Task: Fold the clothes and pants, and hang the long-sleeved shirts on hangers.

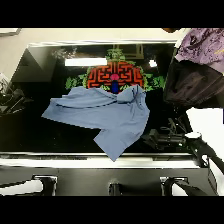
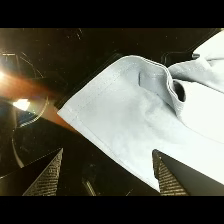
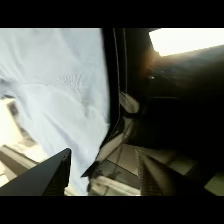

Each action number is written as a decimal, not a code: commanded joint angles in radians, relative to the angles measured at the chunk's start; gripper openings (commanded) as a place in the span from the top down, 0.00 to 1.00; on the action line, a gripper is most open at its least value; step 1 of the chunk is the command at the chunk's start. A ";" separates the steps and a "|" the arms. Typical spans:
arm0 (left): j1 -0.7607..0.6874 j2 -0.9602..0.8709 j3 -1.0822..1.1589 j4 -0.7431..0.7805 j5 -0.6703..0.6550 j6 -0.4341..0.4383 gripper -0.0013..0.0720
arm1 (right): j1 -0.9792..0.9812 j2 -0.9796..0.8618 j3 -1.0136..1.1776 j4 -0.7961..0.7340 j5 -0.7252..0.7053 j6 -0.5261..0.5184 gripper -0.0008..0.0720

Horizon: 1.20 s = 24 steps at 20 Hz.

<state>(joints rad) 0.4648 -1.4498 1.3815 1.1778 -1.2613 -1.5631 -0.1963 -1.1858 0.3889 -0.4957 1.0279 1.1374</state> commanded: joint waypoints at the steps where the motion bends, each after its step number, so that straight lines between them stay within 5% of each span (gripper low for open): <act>1: 0.001 0.001 0.000 0.000 -0.002 -0.011 0.11 | 0.108 -0.018 -0.004 0.039 -0.134 0.027 0.34; 14: 0.001 -0.021 -0.001 0.000 -0.006 -0.019 0.11 | 0.120 -0.082 -0.004 0.084 -0.167 -0.013 0.44; 17: 0.002 -0.021 -0.001 0.000 -0.006 -0.018 0.11 | 0.120 -0.092 -0.004 0.095 -0.171 -0.024 0.66; 19: 0.002 -0.022 -0.002 0.000 -0.003 -0.013 0.11 | 0.120 -0.092 -0.004 0.095 -0.170 -0.046 0.93; 24: 0.029 -0.042 -0.079 -0.029 0.065 0.091 0.11 | 0.120 -0.092 -0.003 0.100 -0.172 -0.045 0.94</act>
<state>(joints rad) 0.4770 -1.4799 1.3418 1.1709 -1.2392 -1.5337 -0.0769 -1.2766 0.3847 -0.4019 0.8543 1.0988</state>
